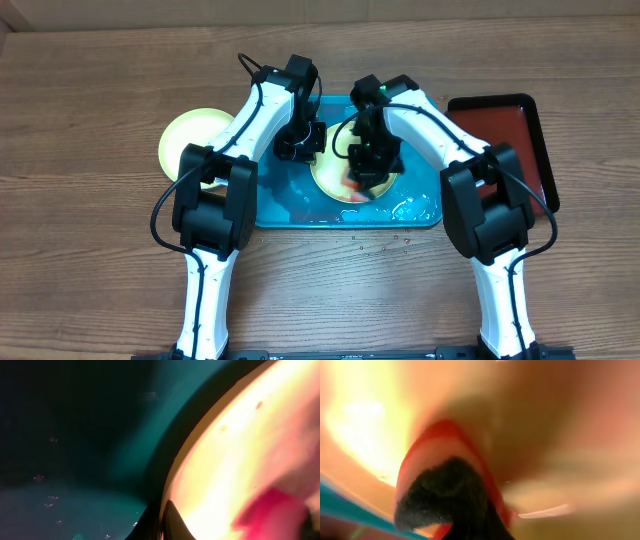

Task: Clean dirty plates on tray and stack at the side
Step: 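Scrub the second yellow plate with the sponge while left gripper holds rim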

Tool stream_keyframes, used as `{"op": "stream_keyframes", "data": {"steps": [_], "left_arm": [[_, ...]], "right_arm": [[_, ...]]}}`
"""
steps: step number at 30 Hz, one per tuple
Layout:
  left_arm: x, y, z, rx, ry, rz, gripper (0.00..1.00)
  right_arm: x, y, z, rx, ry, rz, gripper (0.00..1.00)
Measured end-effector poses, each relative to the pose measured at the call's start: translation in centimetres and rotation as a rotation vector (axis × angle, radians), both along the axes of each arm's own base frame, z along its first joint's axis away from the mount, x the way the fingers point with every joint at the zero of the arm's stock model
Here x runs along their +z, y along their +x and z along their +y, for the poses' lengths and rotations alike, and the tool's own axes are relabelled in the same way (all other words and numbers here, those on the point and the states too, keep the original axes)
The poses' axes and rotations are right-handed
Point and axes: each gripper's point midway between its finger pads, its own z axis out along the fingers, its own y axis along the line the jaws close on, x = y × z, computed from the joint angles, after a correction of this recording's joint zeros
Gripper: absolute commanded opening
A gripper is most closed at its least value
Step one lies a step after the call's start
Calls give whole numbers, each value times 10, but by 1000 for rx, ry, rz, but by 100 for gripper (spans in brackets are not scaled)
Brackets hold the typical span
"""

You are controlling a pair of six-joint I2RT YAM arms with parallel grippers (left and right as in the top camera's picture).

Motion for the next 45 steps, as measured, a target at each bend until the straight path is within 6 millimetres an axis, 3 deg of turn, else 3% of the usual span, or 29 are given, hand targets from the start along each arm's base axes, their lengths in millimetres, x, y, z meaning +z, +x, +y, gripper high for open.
{"op": "stream_keyframes", "data": {"steps": [5, 8, 12, 18, 24, 27, 31, 35, 38, 41, 45], "left_arm": [[0, 0, 0, 0, -1, 1, 4], [0, 0, -1, 0, -4, 1, 4], [0, 0, -1, 0, -7, 1, 4], [0, 0, -1, 0, -7, 1, 4], [0, 0, -1, 0, -7, 0, 4], [0, 0, -1, 0, -7, 0, 4], [0, 0, -1, 0, -7, 0, 4], [0, 0, 0, 3, -7, 1, 4], [0, 1, 0, 5, -9, 2, 4], [0, 1, 1, 9, -13, 3, 4], [0, 2, 0, 9, -22, 0, 4]], "right_arm": [[1, 29, -41, -47, -217, -127, 4], [0, 55, -49, -73, -267, -241, 4], [1, 89, -38, -99, -226, -378, 4], [-1, 113, 11, -87, 32, -440, 4], [-2, 94, 52, -58, 248, -330, 4], [-2, 62, 67, -28, 281, -212, 4], [-2, 28, 65, 12, 259, -88, 4], [-3, 13, 49, 10, 213, -16, 4], [-5, 14, 24, -13, 138, 4, 4], [-8, 27, -13, -66, -20, -37, 4], [-9, 53, -33, -99, -150, -167, 4]]}}
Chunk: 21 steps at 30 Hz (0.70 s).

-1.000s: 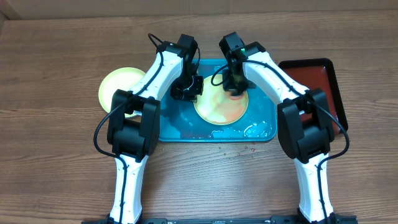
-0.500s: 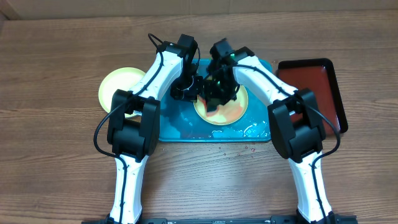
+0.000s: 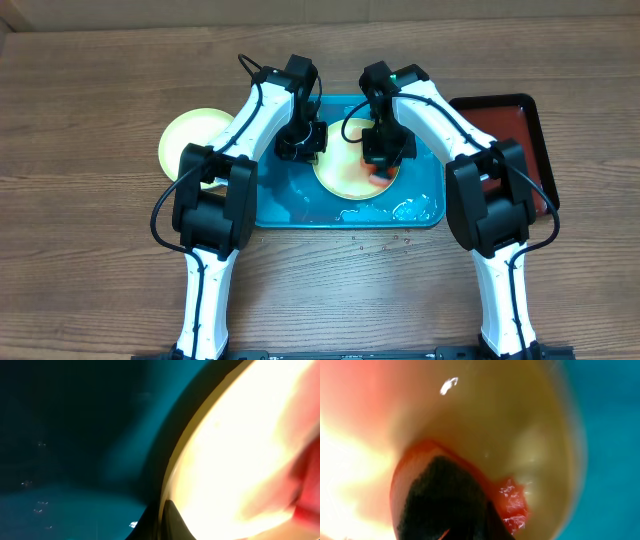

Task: Clean dirty plates on tray and stack at the side
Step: 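Scrub the second yellow plate with the sponge while left gripper holds rim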

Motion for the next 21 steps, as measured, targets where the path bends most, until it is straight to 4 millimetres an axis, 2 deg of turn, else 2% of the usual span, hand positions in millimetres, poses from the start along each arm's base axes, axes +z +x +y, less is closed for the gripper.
{"op": "stream_keyframes", "data": {"steps": [2, 5, 10, 13, 15, 17, 19, 21], "left_arm": [[0, 1, 0, 1, -2, -3, 4], [0, 1, 0, 1, -2, -4, 4], [0, 2, 4, 7, 6, -5, 4], [-1, 3, 9, 16, 12, -2, 4], [-1, 4, 12, 21, 17, -4, 4], [-1, 5, 12, 22, 21, -5, 4], [-1, 3, 14, 21, 27, 0, 4], [-1, 3, 14, 21, 27, 1, 4]], "right_arm": [[1, 22, 0, -2, -19, -100, 4], [3, 54, 10, 11, -2, -241, 4], [1, 70, 39, 57, 78, -340, 4], [2, 65, 59, 99, 151, -330, 4], [2, 54, 74, 144, 214, -291, 4], [2, 35, 90, 191, 282, -229, 4], [2, 9, 106, 239, 342, -144, 4], [3, -10, 109, 249, 370, -63, 4]]}}
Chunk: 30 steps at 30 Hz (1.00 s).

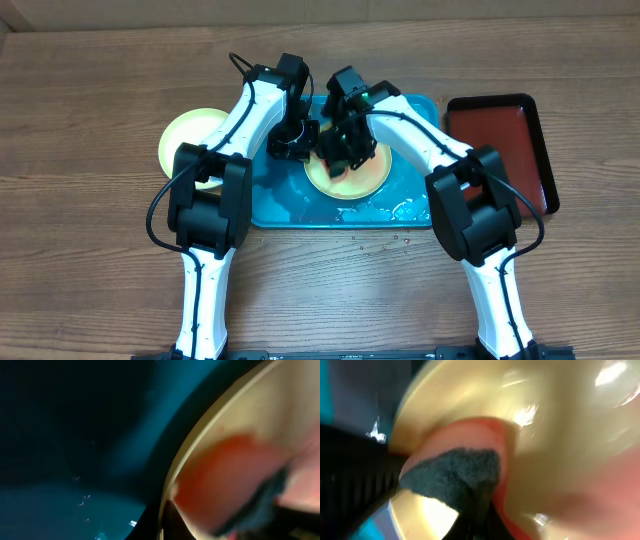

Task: Clean dirty plates on tray and stack at the side
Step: 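Scrub the second yellow plate with the sponge while left gripper holds rim, then move the sponge with the right gripper back over the red tray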

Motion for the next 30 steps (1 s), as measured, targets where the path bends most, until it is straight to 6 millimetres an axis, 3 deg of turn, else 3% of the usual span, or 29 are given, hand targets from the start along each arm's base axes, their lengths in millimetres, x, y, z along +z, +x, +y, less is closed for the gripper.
{"op": "stream_keyframes", "data": {"steps": [3, 8, 13, 22, 28, 30], "left_arm": [[0, 0, 0, 0, 0, 0, 4], [0, 0, -2, -2, -4, -2, 4], [1, 0, -14, -22, -26, -16, 4], [1, 0, -14, -21, -27, -15, 4], [1, 0, -14, -21, -24, -16, 4], [1, 0, -13, -21, -21, -16, 4]], "right_arm": [[0, -18, -12, -7, -22, 94, 4], [-2, -22, -48, -83, -124, 159, 4], [-4, 5, -89, -204, -330, 43, 4], [0, 59, -122, -298, -505, -224, 4], [5, 58, -122, -305, -519, -214, 4], [15, 60, -123, -317, -516, -206, 4]]}}
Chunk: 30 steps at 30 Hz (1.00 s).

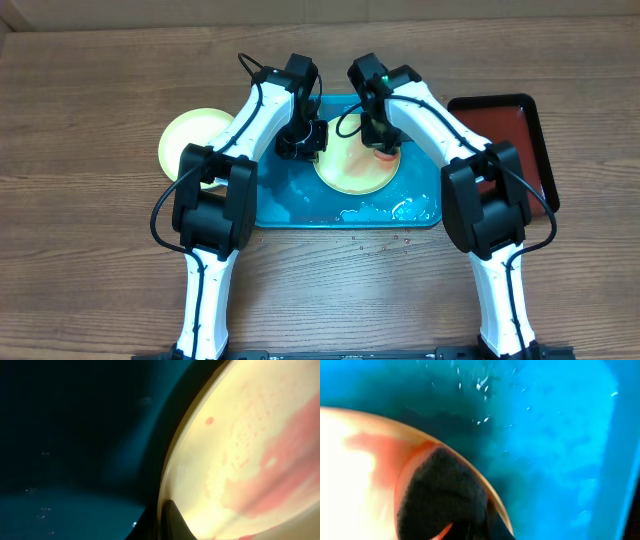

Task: Clean dirty plates on tray and stack at the side
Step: 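Move the sponge with the right gripper back over the red tray, then lift the second yellow plate with the left gripper and carry it left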

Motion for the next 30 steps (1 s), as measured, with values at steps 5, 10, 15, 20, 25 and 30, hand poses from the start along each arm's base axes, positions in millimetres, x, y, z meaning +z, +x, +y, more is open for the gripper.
{"op": "stream_keyframes", "data": {"steps": [5, 10, 15, 20, 25, 30], "left_arm": [[6, 5, 18, 10, 84, -39, 4], [49, 17, 48, 39, 193, -165, 4], [131, 26, 67, 66, 275, -385, 4], [170, 22, 68, 34, 467, -536, 4], [192, 14, 52, -20, 677, -658, 4], [219, 4, 29, 0, 821, -812, 4]], "right_arm": [[60, 16, -9, -41, 54, -84, 4], [154, 4, -29, -91, 135, -218, 4], [239, -13, -89, -209, 203, -367, 4], [236, -16, -148, -345, 189, -345, 4], [235, -16, -171, -402, 209, -343, 4], [235, -16, -181, -428, 235, -340, 4]]}}
